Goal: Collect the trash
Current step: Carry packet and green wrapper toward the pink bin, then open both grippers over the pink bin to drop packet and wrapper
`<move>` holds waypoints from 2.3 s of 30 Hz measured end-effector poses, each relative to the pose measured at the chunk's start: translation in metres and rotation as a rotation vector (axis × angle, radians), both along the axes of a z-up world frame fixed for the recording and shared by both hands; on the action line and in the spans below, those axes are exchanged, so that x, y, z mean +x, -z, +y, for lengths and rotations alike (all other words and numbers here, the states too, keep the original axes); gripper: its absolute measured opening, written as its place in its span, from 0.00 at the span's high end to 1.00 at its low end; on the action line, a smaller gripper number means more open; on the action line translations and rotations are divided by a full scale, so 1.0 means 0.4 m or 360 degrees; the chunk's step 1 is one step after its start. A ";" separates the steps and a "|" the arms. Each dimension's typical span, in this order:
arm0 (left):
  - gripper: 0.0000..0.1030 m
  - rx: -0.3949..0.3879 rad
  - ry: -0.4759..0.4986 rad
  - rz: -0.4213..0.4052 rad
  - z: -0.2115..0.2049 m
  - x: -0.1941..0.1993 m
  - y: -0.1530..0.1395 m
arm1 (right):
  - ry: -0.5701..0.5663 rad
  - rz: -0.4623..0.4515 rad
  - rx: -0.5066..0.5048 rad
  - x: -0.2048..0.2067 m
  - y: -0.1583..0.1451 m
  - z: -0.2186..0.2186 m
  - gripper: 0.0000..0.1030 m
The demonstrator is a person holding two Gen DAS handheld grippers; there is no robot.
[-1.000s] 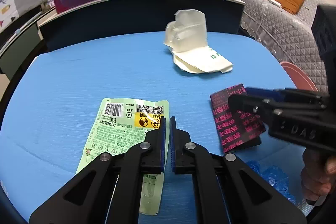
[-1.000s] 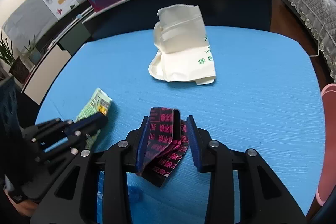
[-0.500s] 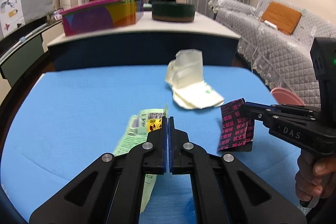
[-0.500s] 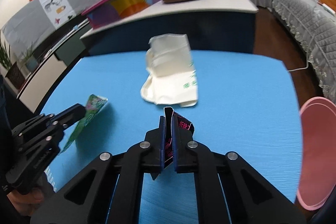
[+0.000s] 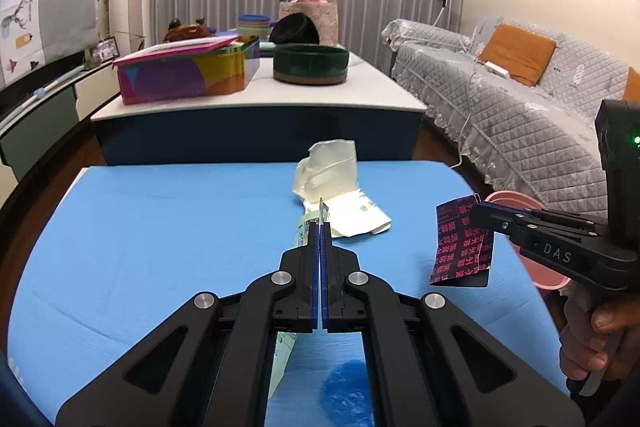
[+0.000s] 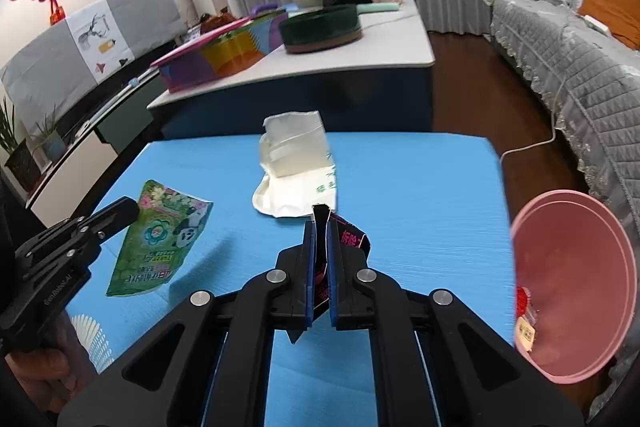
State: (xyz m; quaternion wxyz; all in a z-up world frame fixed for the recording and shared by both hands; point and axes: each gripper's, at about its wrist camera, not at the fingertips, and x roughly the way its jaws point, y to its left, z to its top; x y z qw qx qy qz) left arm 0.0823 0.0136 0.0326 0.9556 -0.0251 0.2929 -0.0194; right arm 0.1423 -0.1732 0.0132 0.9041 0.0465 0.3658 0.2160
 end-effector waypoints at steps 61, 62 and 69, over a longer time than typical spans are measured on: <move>1.00 -0.0091 0.0765 -0.0051 -0.604 0.209 -0.104 | 0.0808 -0.0180 0.0013 -0.022 -0.125 -0.571 0.95; 1.00 -0.0093 0.0781 -0.0047 -0.620 0.215 -0.099 | 0.0816 -0.0175 0.0008 -0.022 -0.122 -0.577 0.95; 1.00 -0.0130 0.0843 -0.0009 -0.686 0.256 -0.065 | 0.0877 -0.0143 -0.0019 -0.017 -0.096 -0.617 0.94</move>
